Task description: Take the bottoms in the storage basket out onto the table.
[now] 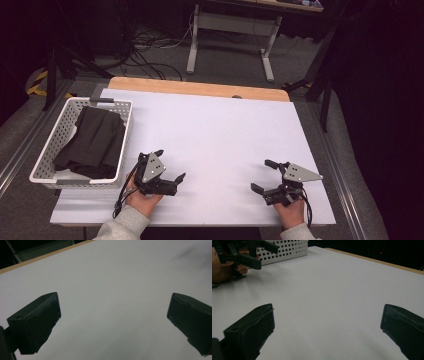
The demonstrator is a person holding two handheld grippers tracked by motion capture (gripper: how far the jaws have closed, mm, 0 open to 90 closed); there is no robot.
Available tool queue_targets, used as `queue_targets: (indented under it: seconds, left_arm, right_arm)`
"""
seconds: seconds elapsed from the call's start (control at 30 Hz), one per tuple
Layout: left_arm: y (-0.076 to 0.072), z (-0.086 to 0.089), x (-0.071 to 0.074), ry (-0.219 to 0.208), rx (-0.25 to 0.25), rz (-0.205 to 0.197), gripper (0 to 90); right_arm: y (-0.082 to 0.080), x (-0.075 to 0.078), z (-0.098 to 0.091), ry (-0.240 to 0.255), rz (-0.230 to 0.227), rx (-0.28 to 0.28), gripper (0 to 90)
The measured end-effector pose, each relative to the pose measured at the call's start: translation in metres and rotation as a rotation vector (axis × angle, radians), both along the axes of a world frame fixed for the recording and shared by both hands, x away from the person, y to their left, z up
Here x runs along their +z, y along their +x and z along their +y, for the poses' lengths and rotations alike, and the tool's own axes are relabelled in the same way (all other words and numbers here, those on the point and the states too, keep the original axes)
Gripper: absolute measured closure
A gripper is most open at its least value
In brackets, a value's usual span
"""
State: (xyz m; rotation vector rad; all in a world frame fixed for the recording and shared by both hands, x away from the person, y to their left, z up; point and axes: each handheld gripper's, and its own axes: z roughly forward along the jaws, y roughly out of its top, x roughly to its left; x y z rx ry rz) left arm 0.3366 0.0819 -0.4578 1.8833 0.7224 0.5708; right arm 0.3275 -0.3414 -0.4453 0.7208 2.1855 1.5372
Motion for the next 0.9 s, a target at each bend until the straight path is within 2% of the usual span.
queue_targets:
  seconds: [0.13,0.2,0.5,0.57,0.63,0.7,0.9]
  left_arm:
    - [0.0,0.0,0.002,0.001,-0.004,0.008,0.1]
    - [0.0,-0.001,0.005,-0.009,-0.015,0.028,0.2]
    - [-0.003,-0.001,0.019,0.015,-0.029,0.004,0.5]
    - [-0.003,0.0,0.021,0.01,-0.03,0.008,0.9]
    - [-0.002,0.002,0.025,-0.023,-0.033,0.025,1.3]
    - [-0.001,0.003,0.026,-0.024,-0.033,0.028,1.3]
    - [-0.004,0.005,0.035,-0.019,-0.03,0.004,1.2]
  right_arm:
    - [0.0,0.0,0.0,0.002,0.001,0.003,0.0]
    - [0.0,0.0,-0.001,0.014,0.009,0.008,0.0]
    - [0.0,0.0,0.001,0.002,0.012,0.009,0.0]
    - [0.0,0.0,0.001,-0.001,0.014,0.01,0.0]
    - [0.001,-0.001,0.002,-0.003,0.015,0.012,0.0]
    - [0.001,-0.001,0.002,-0.004,0.014,0.012,0.0]
    - [0.001,-0.001,0.002,-0.004,0.015,0.015,0.0]
